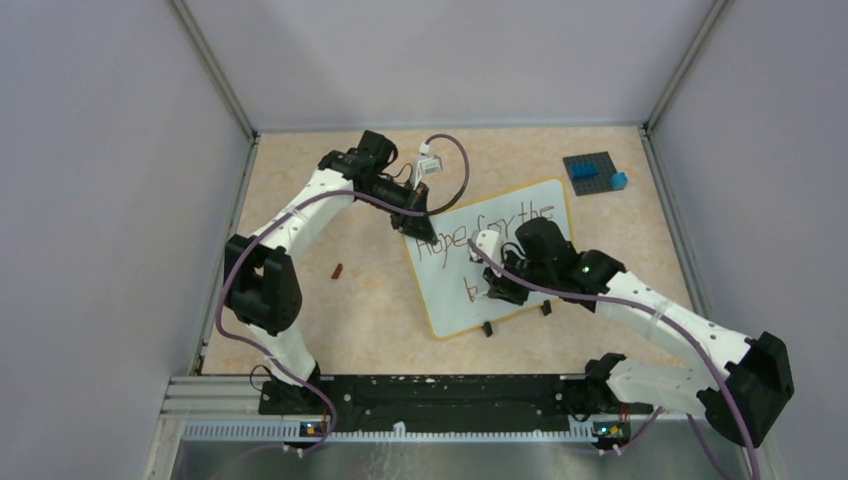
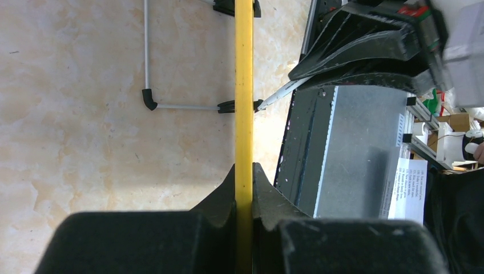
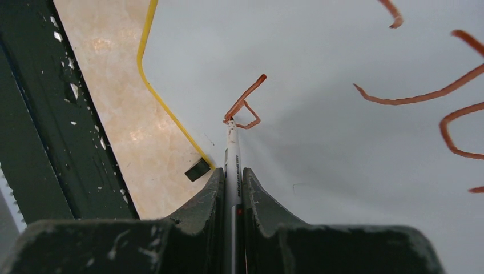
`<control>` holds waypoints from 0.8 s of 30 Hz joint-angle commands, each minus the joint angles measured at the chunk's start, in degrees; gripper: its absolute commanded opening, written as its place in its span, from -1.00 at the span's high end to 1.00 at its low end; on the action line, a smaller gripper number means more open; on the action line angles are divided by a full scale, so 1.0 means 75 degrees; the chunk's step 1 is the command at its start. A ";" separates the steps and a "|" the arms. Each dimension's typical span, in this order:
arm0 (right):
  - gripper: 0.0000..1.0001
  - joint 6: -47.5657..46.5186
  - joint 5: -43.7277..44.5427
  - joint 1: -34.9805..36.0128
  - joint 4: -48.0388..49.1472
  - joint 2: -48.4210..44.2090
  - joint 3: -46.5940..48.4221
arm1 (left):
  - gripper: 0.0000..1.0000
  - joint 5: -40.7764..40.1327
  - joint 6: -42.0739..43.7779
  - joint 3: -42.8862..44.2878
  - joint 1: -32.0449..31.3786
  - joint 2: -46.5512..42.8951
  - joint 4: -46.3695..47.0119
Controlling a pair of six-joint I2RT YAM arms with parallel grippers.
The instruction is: Write a sentence on the whiteboard
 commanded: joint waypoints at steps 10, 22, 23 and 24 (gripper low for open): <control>1.00 -0.0229 0.0129 -0.0381 -0.0408 -0.0664 0.0369 | 1.00 -0.0396 0.0471 -0.0099 -0.0015 -0.0302 0.0282; 1.00 -0.0214 0.0311 -0.0381 0.0061 -0.0401 0.0100 | 1.00 -0.0417 0.0490 -0.0109 -0.0015 -0.0306 0.0271; 1.00 -0.0204 0.0341 -0.0381 0.0111 -0.0376 0.0094 | 1.00 -0.0418 0.0487 -0.0108 -0.0012 -0.0306 0.0270; 1.00 -0.0201 0.0348 -0.0381 0.0124 -0.0334 0.0089 | 1.00 -0.0427 0.0488 -0.0108 -0.0012 -0.0305 0.0270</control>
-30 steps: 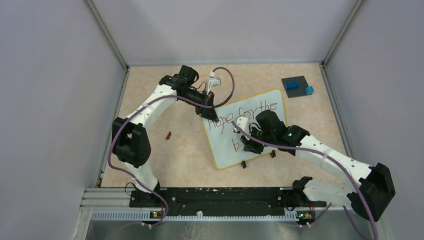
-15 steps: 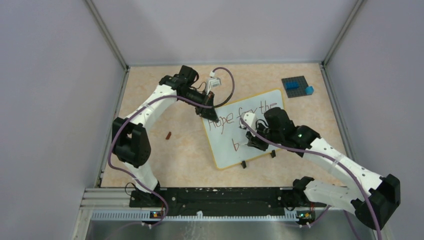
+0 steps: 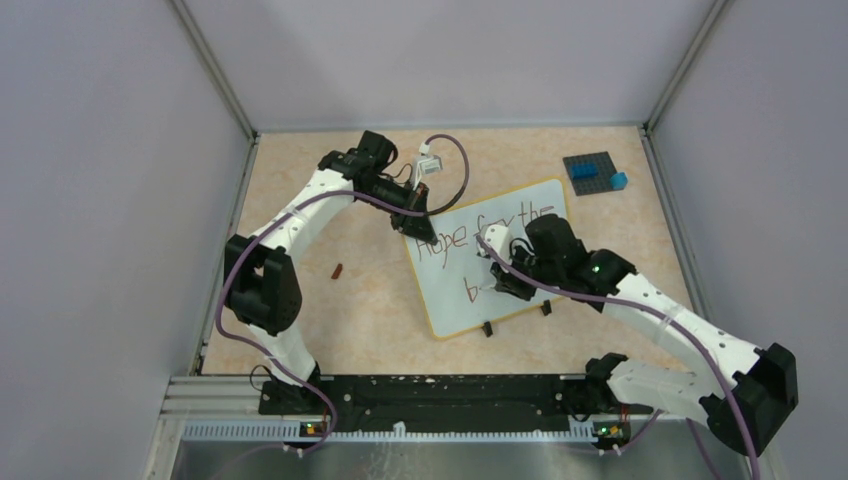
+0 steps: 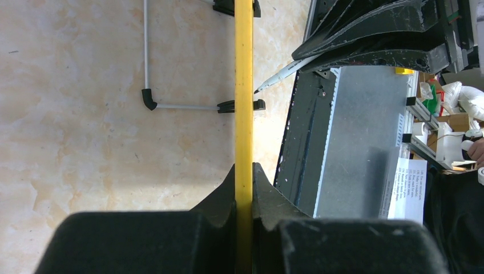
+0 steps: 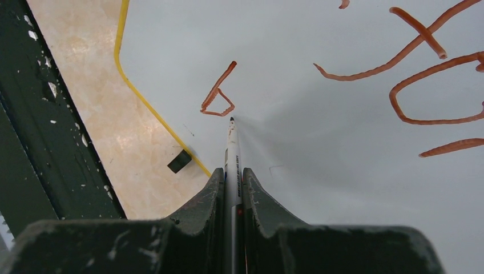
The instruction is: Write a sentence on the whiteboard
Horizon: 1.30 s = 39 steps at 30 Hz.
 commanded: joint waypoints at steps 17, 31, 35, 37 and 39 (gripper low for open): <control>1.00 -0.0554 0.0359 -0.0828 -0.0161 -0.0114 -0.0021 | 1.00 -0.0402 0.0480 -0.0055 -0.0015 -0.0214 0.0257; 1.00 -0.0377 0.0214 -0.0925 0.0037 0.0134 0.0508 | 1.00 -0.0411 0.0479 -0.0043 -0.0015 -0.0243 0.0258; 1.00 -0.0341 0.0087 -0.0925 0.0057 0.0265 0.0652 | 1.00 -0.0401 0.0490 -0.0054 -0.0015 -0.0255 0.0253; 1.00 -0.0295 0.0006 -0.0919 0.0082 0.0296 0.0674 | 1.00 -0.0417 0.0497 -0.0064 -0.0015 -0.0255 0.0259; 1.00 -0.0248 -0.0066 -0.0914 0.0118 0.0320 0.0674 | 1.00 -0.0402 0.0495 -0.0067 -0.0015 -0.0255 0.0258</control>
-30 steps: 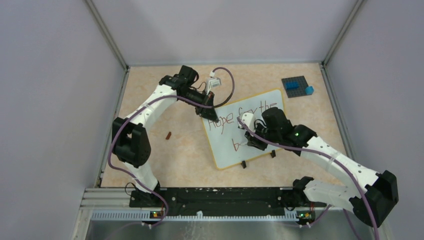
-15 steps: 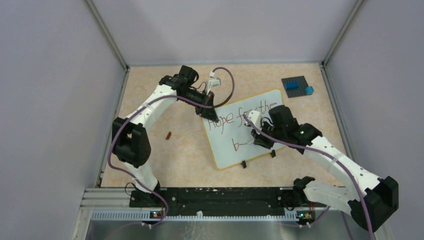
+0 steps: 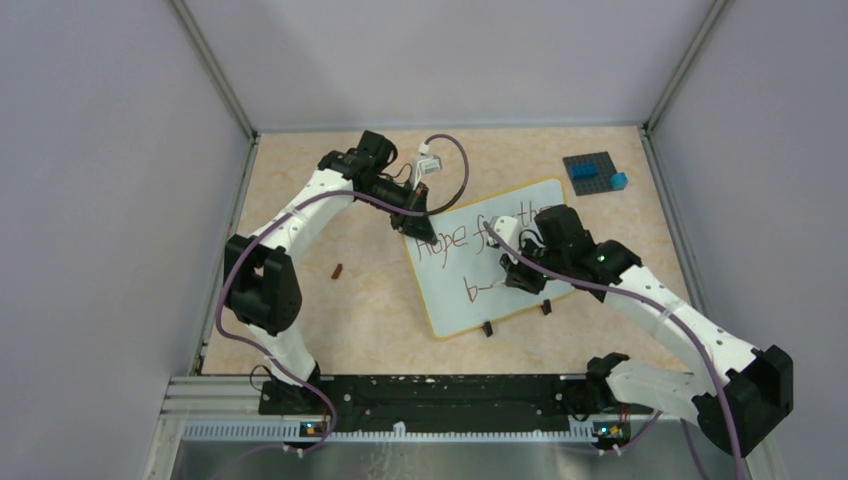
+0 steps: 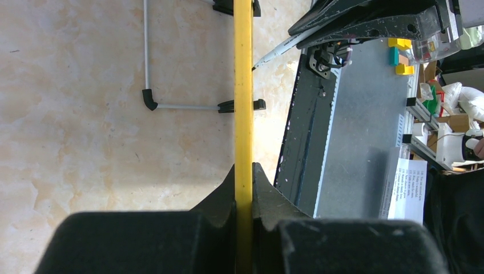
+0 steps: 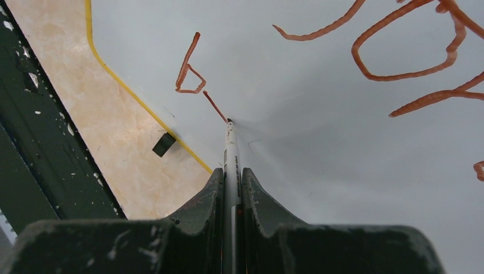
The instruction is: Write a sentence on the whiteboard
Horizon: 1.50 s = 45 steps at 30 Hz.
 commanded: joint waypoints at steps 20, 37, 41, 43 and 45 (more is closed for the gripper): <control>1.00 0.0353 -0.0001 0.0288 0.0967 0.0276 0.0372 | 1.00 -0.0397 0.0537 -0.0055 -0.0020 -0.0220 0.0245; 1.00 0.0278 0.0303 0.0553 0.0939 0.0154 -0.0149 | 1.00 -0.0427 0.0573 -0.0079 -0.0021 -0.0255 0.0221; 1.00 0.0226 0.0400 0.0553 0.0841 0.0009 -0.0317 | 1.00 -0.0416 0.0574 -0.0088 -0.0021 -0.0244 0.0218; 1.00 0.0207 0.0446 0.0553 0.0800 -0.0050 -0.0393 | 1.00 -0.0411 0.0575 -0.0084 -0.0021 -0.0237 0.0222; 1.00 0.0187 0.0483 0.0553 0.0747 -0.0100 -0.0464 | 1.00 -0.0413 0.0565 -0.0069 -0.0021 -0.0231 0.0217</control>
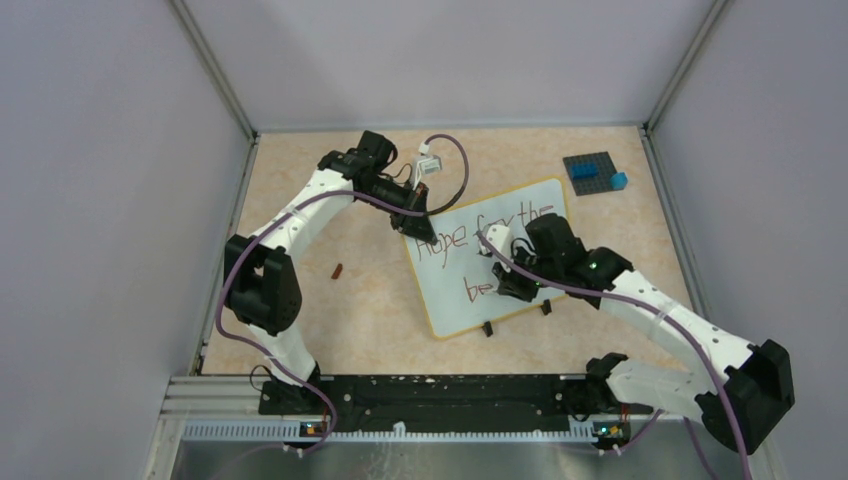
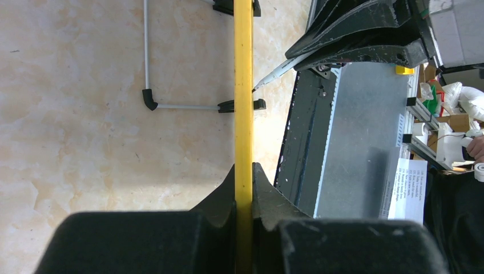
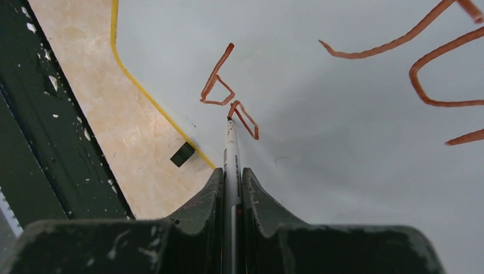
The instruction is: Write a sentence on the whiteboard
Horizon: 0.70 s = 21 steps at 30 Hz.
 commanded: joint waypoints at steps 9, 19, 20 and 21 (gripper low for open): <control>1.00 -0.0379 0.0573 -0.0410 0.0021 -0.0302 -0.0085 | 1.00 -0.0409 0.0553 -0.0079 -0.0024 -0.0218 0.0221; 1.00 -0.0497 0.0097 -0.0587 -0.0383 -0.0433 0.0320 | 1.00 -0.0393 0.0540 -0.0043 -0.0024 -0.0196 0.0227; 1.00 -0.0497 -0.0065 -0.0587 -0.0495 -0.0503 0.0404 | 1.00 -0.0383 0.0546 -0.0044 -0.0024 -0.0191 0.0221; 1.00 -0.0494 -0.0202 -0.0587 -0.0590 -0.0574 0.0498 | 1.00 -0.0376 0.0533 -0.0042 -0.0023 -0.0186 0.0225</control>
